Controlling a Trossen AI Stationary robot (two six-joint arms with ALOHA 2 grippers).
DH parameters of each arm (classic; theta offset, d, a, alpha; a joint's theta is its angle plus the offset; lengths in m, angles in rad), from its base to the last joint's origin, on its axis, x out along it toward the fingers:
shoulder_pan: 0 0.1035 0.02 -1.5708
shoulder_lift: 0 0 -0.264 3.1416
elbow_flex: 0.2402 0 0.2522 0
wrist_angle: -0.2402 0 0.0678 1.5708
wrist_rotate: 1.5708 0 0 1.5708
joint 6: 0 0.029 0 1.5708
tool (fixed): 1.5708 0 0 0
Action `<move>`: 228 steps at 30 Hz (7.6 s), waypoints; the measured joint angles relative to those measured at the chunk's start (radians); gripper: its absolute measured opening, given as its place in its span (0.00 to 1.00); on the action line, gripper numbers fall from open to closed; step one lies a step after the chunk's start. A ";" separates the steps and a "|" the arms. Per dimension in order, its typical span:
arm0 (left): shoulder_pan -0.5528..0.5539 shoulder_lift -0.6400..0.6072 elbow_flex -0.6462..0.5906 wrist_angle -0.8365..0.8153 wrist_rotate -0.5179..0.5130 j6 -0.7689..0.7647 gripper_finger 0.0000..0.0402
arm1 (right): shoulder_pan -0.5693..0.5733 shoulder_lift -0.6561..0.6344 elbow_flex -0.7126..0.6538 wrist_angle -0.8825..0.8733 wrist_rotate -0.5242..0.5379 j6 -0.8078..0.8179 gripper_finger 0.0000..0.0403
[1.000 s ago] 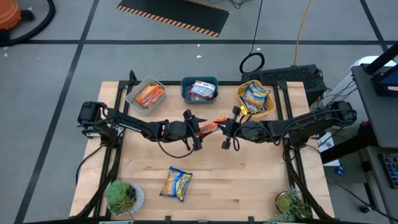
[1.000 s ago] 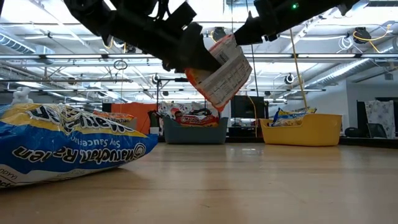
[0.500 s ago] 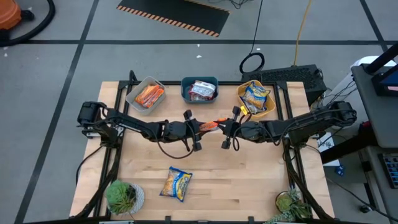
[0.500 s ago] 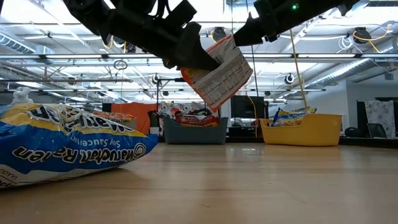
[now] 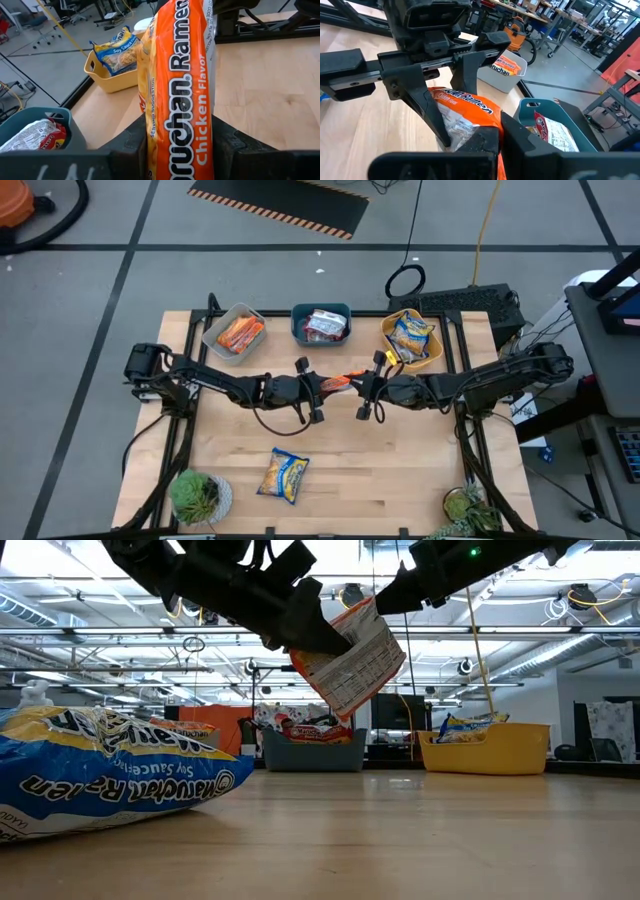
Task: Sort Maruchan noodles
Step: Put the orange noodle pack into the blue bin, then put the blue noodle pack into the yellow bin
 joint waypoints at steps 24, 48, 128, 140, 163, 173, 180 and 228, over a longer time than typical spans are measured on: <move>0.000 0.000 0.000 -0.030 -0.002 0.003 0.33 | 0.000 0.000 0.000 0.001 0.003 -0.026 0.08; 0.012 -0.232 0.001 -0.352 -0.140 -0.012 0.33 | 0.093 -0.213 0.003 -0.140 0.223 -0.026 0.16; 0.817 -0.490 -0.232 -0.996 -0.190 -0.149 0.48 | 0.381 -0.298 0.000 0.024 0.444 -0.265 0.18; 0.819 -0.491 -0.051 -1.244 -0.183 -0.194 0.75 | 0.379 -0.298 0.000 0.024 0.443 -0.264 0.18; 0.096 -0.667 0.089 -1.283 0.144 -0.483 0.69 | 0.405 0.002 0.242 -0.039 0.298 -0.130 0.18; -0.248 -0.634 0.088 -1.062 0.051 -0.573 0.69 | 0.405 0.430 0.732 -0.494 0.141 0.018 0.21; -0.392 -0.579 0.088 -1.042 -0.031 -0.722 0.69 | 0.360 0.613 0.885 -0.578 -0.193 0.219 0.37; -0.539 -0.568 0.088 -0.845 -0.110 -0.693 0.69 | 0.198 0.906 0.803 -0.511 -0.452 0.271 0.44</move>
